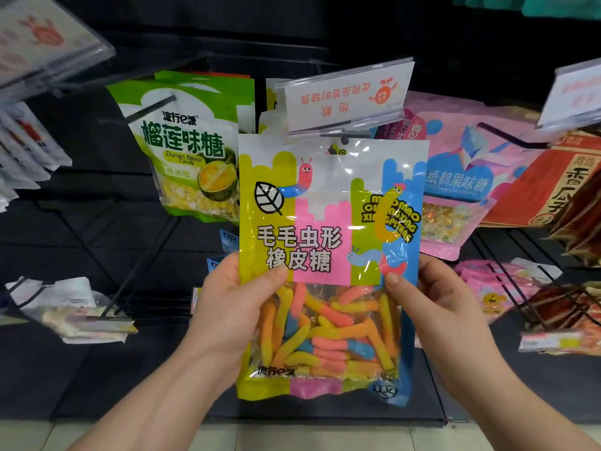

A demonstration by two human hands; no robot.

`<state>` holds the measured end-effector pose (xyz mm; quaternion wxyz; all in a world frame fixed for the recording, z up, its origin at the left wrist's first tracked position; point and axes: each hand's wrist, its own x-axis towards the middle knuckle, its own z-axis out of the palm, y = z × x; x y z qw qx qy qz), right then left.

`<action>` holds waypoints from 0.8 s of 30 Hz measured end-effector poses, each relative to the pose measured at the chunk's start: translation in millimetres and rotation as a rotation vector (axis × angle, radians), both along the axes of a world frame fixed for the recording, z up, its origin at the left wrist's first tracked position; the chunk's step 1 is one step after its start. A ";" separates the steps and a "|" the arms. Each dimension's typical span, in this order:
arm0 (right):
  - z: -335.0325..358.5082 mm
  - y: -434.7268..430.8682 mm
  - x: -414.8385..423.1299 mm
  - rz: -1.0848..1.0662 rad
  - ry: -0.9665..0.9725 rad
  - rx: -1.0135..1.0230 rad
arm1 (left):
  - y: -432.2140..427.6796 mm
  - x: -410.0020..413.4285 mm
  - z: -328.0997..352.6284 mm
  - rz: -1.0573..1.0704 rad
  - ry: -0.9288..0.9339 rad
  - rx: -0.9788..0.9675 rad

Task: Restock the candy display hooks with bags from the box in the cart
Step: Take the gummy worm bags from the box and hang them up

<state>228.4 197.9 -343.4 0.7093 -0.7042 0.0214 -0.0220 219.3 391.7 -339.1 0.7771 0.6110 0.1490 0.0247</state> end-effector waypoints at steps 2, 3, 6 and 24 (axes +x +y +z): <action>-1.2 -0.5 0.1 0.006 0.002 0.009 | 0.0 0.5 -3.0 0.007 0.006 0.012; -1.8 -1.0 0.2 0.011 0.001 0.011 | -0.2 0.7 -3.9 0.009 0.009 0.019; -1.4 -1.3 2.7 0.010 -0.001 0.021 | -0.7 4.2 -5.6 0.012 0.004 0.026; -9.0 17.7 128.7 -0.130 -0.025 -0.326 | 6.6 123.5 -13.4 -0.048 -0.072 0.295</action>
